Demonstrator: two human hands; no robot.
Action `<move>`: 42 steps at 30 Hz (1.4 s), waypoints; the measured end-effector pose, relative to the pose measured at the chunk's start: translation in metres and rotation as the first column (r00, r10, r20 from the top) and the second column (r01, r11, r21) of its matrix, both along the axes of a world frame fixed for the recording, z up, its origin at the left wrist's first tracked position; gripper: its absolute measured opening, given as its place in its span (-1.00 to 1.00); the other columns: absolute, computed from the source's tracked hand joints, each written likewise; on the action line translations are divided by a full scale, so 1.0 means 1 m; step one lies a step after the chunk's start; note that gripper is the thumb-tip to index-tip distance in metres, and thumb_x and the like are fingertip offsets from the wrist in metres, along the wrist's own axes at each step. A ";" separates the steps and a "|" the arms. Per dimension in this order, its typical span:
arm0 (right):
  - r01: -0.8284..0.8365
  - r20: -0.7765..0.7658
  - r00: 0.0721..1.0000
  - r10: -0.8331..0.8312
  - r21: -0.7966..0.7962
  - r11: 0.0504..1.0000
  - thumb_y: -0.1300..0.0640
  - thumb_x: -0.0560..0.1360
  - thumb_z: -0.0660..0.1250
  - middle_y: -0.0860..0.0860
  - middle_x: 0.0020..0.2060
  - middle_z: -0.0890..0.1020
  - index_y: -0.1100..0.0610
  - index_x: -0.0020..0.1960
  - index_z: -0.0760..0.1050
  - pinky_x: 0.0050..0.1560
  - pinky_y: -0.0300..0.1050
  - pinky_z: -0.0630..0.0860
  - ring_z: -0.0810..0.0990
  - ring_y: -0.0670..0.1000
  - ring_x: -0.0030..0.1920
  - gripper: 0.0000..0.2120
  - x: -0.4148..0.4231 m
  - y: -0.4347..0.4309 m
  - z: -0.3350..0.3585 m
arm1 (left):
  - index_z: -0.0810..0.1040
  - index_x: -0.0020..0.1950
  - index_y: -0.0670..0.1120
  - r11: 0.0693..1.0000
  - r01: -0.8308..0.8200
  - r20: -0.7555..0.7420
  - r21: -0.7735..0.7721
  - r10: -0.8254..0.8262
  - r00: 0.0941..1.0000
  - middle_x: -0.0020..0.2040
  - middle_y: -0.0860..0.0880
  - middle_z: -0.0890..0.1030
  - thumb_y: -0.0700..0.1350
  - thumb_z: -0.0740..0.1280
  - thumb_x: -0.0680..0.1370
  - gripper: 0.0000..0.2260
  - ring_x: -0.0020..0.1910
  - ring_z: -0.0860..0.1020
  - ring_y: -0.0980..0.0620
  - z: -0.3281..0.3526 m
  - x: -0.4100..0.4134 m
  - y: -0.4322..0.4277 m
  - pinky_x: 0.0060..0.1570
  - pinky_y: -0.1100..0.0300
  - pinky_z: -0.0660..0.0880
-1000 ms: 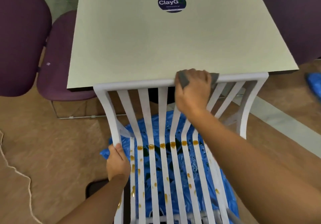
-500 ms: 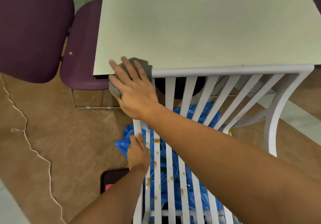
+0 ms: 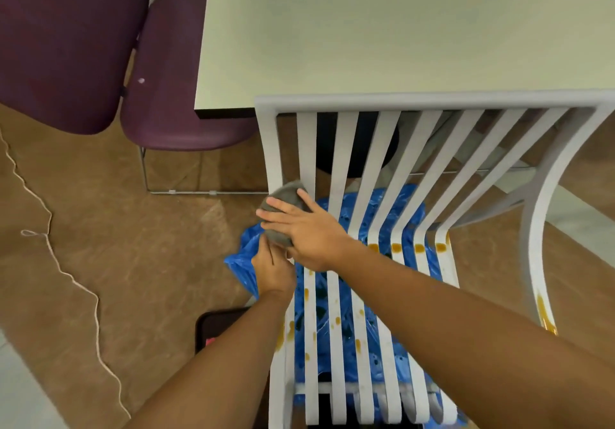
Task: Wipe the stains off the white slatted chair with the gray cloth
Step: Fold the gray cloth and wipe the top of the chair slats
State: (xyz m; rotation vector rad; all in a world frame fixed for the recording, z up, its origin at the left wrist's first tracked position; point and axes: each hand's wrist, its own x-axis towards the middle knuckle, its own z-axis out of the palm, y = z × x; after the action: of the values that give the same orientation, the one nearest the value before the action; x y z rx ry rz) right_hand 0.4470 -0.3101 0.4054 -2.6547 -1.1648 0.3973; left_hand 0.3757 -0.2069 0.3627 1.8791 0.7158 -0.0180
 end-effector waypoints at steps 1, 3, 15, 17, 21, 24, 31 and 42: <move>0.008 0.012 1.000 -0.008 0.008 1.000 -0.02 0.62 0.17 -0.22 0.59 0.12 -0.09 0.56 0.27 0.54 0.14 -0.36 -0.13 -0.16 0.60 -0.50 0.006 -0.002 0.004 | 0.60 0.05 0.10 0.992 -0.036 0.024 -0.123 0.039 0.999 -0.21 0.23 0.59 -0.12 0.17 0.66 -0.77 -0.21 0.54 0.16 0.000 0.000 0.001 -0.15 0.01 0.51; 0.054 0.011 0.998 -0.054 0.033 0.998 -0.02 0.63 0.15 -0.22 0.59 0.10 -0.09 0.57 0.23 0.55 0.12 -0.35 -0.14 -0.17 0.60 -0.50 0.014 -0.005 0.009 | 0.60 -0.08 0.13 0.970 -0.074 0.046 -0.231 0.087 0.995 -0.28 0.14 0.57 0.06 0.14 0.61 -0.76 -0.24 0.54 0.01 -0.001 0.000 0.002 -0.28 -0.05 0.52; 0.256 -0.232 0.948 -0.218 0.147 0.955 -0.01 0.71 0.07 -0.21 0.58 0.15 -0.04 0.56 0.27 0.60 0.05 -0.17 -0.14 -0.19 0.59 -0.57 -0.024 0.015 -0.011 | 0.62 0.12 -0.13 0.906 0.024 -0.055 -0.423 -0.052 0.997 0.01 -0.13 0.68 -0.19 0.19 0.68 -0.80 -0.05 0.64 -0.05 -0.002 -0.022 0.049 -0.05 0.07 0.59; 0.270 -0.308 0.927 -0.214 0.150 0.951 -0.02 0.71 0.08 -0.18 0.58 0.18 -0.02 0.56 0.27 0.61 0.03 -0.14 -0.13 -0.19 0.59 -0.57 -0.036 0.019 -0.014 | 0.61 0.15 -0.13 0.932 -0.015 -0.093 -0.363 -0.020 0.996 -0.01 -0.11 0.67 -0.19 0.20 0.68 -0.81 -0.10 0.62 -0.03 -0.004 -0.033 0.060 -0.18 0.19 0.55; 0.251 -0.415 0.892 -0.179 0.125 0.960 -0.01 0.70 0.11 -0.18 0.57 0.21 -0.02 0.56 0.28 0.61 -0.03 -0.12 -0.12 -0.24 0.57 -0.57 -0.074 0.012 -0.018 | 0.62 0.10 -0.09 0.942 -0.097 -0.170 -0.323 0.043 0.984 -0.02 -0.09 0.67 -0.20 0.22 0.67 -0.82 -0.14 0.59 0.04 -0.006 -0.074 0.072 -0.19 0.22 0.50; 0.165 -0.315 0.938 -0.143 0.043 0.985 -0.06 0.70 0.06 -0.26 0.55 0.22 -0.07 0.53 0.32 0.60 0.06 -0.17 -0.14 -0.30 0.54 -0.58 -0.070 0.011 -0.016 | 0.63 0.06 -0.03 0.939 -0.143 -0.276 -0.311 0.055 0.960 -0.01 -0.08 0.68 -0.16 0.25 0.66 -0.84 -0.08 0.62 -0.08 -0.012 -0.111 0.069 -0.08 0.06 0.55; 0.208 -0.040 0.977 -0.209 -0.029 0.978 -0.01 0.67 0.11 -0.18 0.59 0.15 -0.07 0.56 0.27 0.53 0.14 -0.37 -0.13 -0.15 0.60 -0.55 -0.015 0.023 0.003 | 0.66 -0.06 -0.20 0.924 -0.117 -0.392 -0.365 -0.038 0.919 -0.12 -0.22 0.68 -0.05 0.19 0.66 -0.68 -0.02 0.65 -0.27 -0.020 -0.160 0.046 0.13 -0.24 0.56; 0.197 -0.410 0.892 -0.192 -0.032 0.980 -0.15 0.70 0.01 -0.16 0.60 0.08 -0.17 0.57 0.20 0.59 0.06 -0.23 0.06 -0.15 0.58 -0.55 -0.073 0.010 -0.010 | 0.28 0.55 -0.08 0.999 0.037 -0.577 0.031 -0.013 0.817 0.00 -0.15 0.58 0.28 0.00 0.62 -0.38 -0.05 0.58 -0.17 -0.015 -0.206 0.012 0.05 -0.09 0.55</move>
State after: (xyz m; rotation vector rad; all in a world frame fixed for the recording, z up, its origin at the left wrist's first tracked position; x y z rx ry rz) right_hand 0.3743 -0.3006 0.3956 -2.4739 -0.7601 0.8578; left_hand 0.1697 -0.1945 0.3473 1.9304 1.1070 -0.6233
